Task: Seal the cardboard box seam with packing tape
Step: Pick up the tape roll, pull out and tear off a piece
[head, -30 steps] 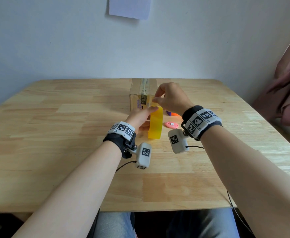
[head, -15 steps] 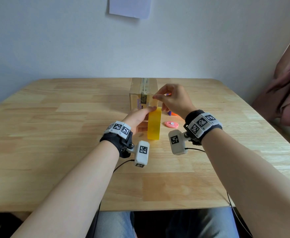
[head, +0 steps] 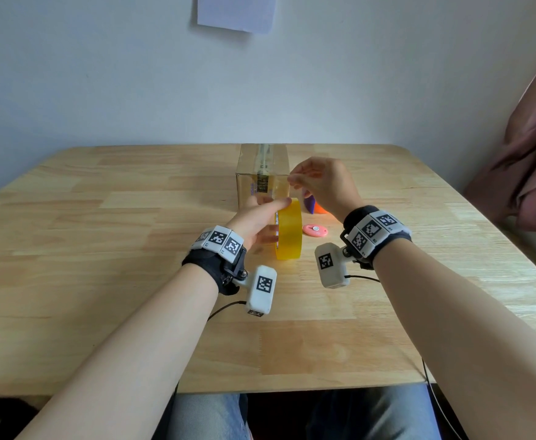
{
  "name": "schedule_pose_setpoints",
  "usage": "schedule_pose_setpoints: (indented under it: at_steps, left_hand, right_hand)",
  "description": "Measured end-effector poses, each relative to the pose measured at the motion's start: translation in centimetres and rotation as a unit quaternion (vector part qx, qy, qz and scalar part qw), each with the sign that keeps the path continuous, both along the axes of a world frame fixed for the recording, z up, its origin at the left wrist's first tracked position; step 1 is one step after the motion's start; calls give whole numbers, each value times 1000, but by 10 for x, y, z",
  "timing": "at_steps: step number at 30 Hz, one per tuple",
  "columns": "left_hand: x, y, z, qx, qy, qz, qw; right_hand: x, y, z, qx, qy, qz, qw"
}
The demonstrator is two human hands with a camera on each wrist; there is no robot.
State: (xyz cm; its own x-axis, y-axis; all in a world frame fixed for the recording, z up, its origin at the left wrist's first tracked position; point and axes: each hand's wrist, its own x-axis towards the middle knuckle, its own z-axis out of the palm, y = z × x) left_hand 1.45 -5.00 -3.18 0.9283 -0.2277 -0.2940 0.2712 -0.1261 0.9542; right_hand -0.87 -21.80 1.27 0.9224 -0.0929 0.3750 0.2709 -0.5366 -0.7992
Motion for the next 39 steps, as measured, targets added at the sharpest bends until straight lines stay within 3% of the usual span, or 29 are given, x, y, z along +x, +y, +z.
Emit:
schedule_pose_setpoints:
  at_steps: [3, 6, 14, 28, 39]
  left_hand:
    - [1, 4, 2, 32, -158, 17, 987]
    - [1, 6, 6, -7, -217, 29, 976]
    - [7, 1, 5, -62, -224, 85, 969]
    - [6, 3, 5, -70, -241, 25, 968]
    - [6, 4, 4, -52, -255, 40, 965]
  right_hand:
    - [0, -3, -3, 36, 12, 20, 999]
    - [1, -4, -5, 44, 15, 18, 999]
    - [-1, -5, -5, 53, 20, 31, 998]
    - [-2, -1, -4, 63, 12, 53, 997]
    - [-5, 1, -3, 61, 12, 47, 997]
